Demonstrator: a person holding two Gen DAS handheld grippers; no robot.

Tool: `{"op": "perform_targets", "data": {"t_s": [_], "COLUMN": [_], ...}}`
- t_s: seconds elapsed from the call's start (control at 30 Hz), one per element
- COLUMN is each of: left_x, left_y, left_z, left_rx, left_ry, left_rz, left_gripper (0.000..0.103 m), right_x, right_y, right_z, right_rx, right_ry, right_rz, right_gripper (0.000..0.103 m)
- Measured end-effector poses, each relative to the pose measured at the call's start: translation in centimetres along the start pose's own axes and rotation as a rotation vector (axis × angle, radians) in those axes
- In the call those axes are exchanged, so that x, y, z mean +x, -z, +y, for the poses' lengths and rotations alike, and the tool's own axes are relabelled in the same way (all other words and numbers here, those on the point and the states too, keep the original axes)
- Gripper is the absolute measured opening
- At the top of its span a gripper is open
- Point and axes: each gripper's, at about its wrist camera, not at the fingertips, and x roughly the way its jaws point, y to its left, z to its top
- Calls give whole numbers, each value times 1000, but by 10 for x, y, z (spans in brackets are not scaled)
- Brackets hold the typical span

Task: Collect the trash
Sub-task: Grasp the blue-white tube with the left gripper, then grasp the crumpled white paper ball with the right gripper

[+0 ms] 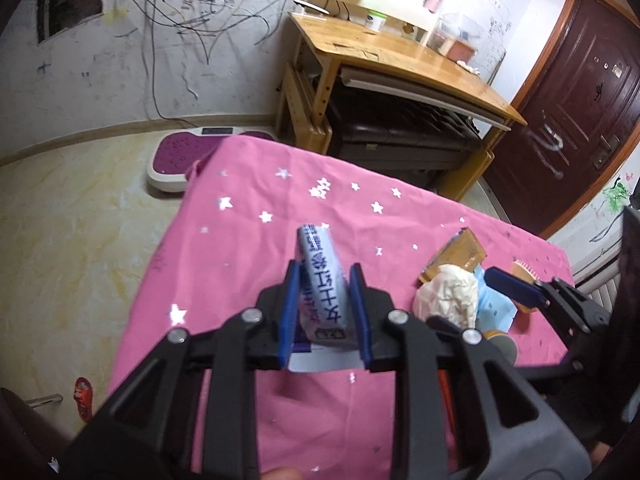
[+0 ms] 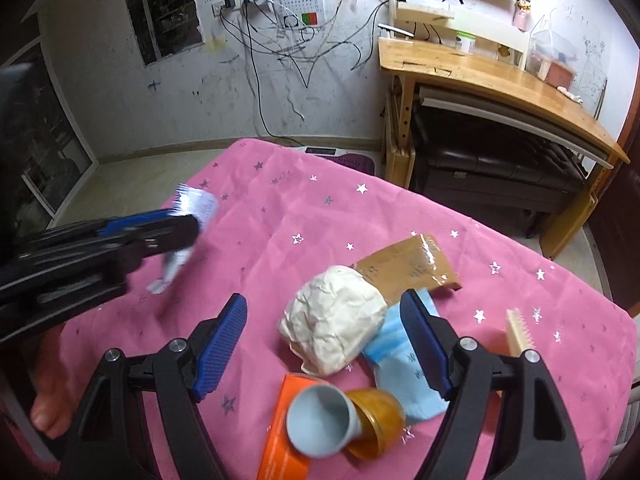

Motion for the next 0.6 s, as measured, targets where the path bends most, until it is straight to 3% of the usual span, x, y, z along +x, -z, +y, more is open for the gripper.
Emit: {"op": "perform_targets", "data": {"t_s": [0.37, 0.43, 0.47, 0.6], "left_x": [-17, -19, -20, -24], "left_y": [5, 7, 8, 9], "left_z": [10, 9, 9, 7], "left_rx": [-11, -10, -10, -8], "left_ry": [8, 9, 8, 7], "left_rz": [-28, -30, -31, -37], "left_gripper": [23, 23, 23, 23], "right_x": [21, 20, 20, 14], "right_y": [0, 1, 1, 0], "right_z": [0, -1, 0, 3], "right_rx": [15, 20, 18, 7], "right_ry": [32, 26, 30, 41], "right_rz": [17, 14, 15, -17], "right_gripper": [73, 64, 50, 49]}}
